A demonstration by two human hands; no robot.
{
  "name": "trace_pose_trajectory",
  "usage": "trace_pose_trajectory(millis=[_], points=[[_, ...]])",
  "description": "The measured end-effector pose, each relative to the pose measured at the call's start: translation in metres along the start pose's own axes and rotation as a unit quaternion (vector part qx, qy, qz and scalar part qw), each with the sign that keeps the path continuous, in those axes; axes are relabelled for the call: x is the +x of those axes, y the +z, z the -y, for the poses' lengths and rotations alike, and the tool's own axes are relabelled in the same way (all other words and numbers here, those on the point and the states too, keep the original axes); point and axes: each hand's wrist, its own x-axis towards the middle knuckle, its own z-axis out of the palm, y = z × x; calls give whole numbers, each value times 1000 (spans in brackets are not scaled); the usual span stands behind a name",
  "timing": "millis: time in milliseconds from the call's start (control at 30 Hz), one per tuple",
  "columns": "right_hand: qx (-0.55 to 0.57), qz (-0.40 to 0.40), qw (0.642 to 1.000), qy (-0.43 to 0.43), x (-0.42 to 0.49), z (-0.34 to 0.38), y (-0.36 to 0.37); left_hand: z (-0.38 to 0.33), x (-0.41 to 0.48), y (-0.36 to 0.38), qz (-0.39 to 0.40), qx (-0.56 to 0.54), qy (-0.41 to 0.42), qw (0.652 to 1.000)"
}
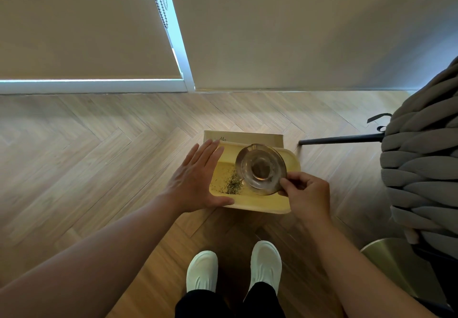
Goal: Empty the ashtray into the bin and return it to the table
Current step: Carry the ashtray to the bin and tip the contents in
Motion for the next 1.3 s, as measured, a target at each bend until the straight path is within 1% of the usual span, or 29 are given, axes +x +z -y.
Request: trace_pose_trajectory(millis=[133,400,633,867,933,967,1033,1067,1167,1300], points=[[60,36,995,71,3,6,-3,-5,1,-4,-7,-15,9,1000],[138,116,970,162,7,14,-6,-15,6,0,-9,-16,12,1000],[127,154,966,162,8,19,-11,-21,7,-1,-1,-33,8,999],[113,168,966,159,12,18,-12,-22,11,0,1,-34,3,999],[92,171,971,139,13,18,-12,-21,11,1,1,-37,3,999],[68,177,975,116,14,19,-13,-21,11,1,0,-39,5,999],[-8,201,978,50,17,19,-14,-19,11,1,-2,-40,9,999],[-51,219,974,13,19,20,-14,-18,11,1,-4,-39,11,999],[-165,273,944,-79,23,23,-14,-15,11,-1,-13,-37,16,999],[-303,317,882,-174,25,29,-16,-10,11,-4,-27,-35,28,999]])
